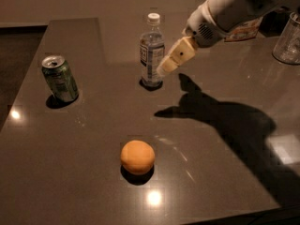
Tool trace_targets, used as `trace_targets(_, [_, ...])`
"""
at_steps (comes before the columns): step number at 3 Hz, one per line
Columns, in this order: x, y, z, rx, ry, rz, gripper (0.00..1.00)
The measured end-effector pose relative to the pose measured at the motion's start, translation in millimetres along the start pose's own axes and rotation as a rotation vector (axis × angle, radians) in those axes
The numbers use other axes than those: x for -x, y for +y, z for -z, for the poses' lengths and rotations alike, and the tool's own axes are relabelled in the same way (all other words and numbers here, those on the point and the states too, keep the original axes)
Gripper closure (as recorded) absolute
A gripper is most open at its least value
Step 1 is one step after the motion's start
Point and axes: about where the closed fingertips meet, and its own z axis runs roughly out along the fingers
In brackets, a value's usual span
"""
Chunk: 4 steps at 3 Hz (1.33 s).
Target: Knock blue plastic bottle over
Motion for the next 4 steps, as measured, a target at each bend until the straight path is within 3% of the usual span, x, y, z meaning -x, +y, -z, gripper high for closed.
trace_targets(1, [21.0,6.6,-23.6,0.019,-0.068,-0.009,0.0])
trace_targets(3, [46.1,9.6,-37.9,0.007,-0.165,-0.019,0.0])
trace_targets(4, [52.8,10.0,-42.8,0.008,-0.179,-0.022,0.16])
